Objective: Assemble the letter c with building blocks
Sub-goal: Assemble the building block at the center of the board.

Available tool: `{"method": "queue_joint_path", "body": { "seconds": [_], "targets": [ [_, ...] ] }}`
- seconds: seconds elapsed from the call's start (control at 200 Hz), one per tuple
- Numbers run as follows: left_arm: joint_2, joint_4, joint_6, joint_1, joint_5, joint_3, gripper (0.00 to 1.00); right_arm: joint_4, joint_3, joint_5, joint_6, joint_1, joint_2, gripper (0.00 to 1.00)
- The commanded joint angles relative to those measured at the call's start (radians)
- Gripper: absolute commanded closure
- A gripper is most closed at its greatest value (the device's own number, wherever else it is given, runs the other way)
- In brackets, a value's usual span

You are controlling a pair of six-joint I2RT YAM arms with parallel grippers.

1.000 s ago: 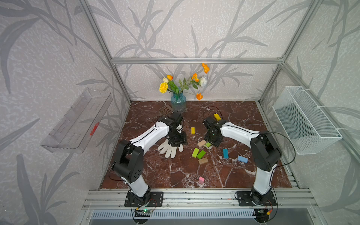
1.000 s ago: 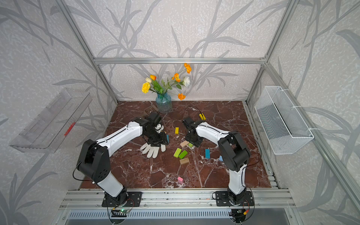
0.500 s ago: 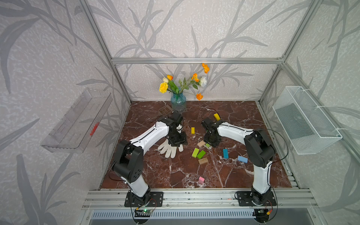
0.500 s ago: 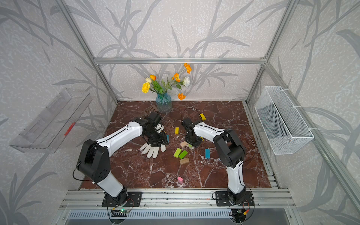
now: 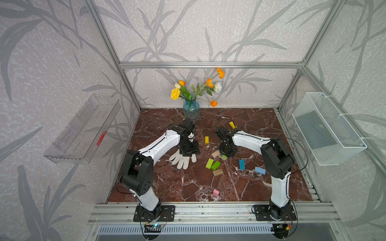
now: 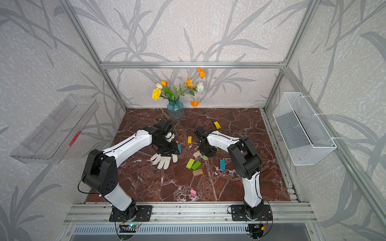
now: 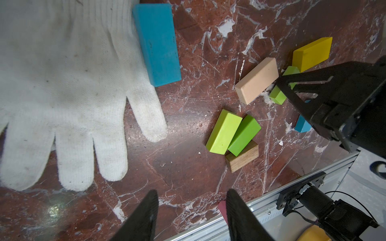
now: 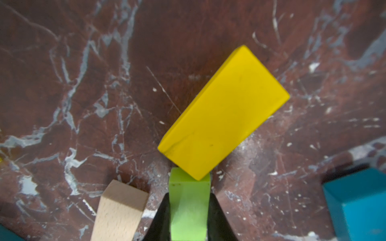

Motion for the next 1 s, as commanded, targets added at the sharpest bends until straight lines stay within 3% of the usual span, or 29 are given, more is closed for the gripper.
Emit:
{"method": "queue_joint_path", "body": {
  "seconds": [0.0, 0.195, 0.45, 0.995],
  "targets": [
    [-0.002, -0.027, 0.020, 0.007, 0.005, 0.006, 0.46, -0.076, 0.041, 0.052, -0.058, 0.013, -0.044, 0.83],
    [-0.020, -0.027, 0.023, 0.038, 0.030, -0.004, 0.46, -0.094, 0.100, 0.056, -0.200, 0.040, -0.079, 0.84],
    [-0.028, -0.040, 0.048, 0.088, 0.048, 0.000, 0.47, -0.042, 0.276, -0.025, -0.410, 0.074, 0.026, 0.85],
    [-0.032, -0.066, 0.095, 0.138, 0.081, -0.003, 0.46, -0.154, 0.606, -0.038, -0.521, 0.119, 0.315, 0.86]
  ]
}}
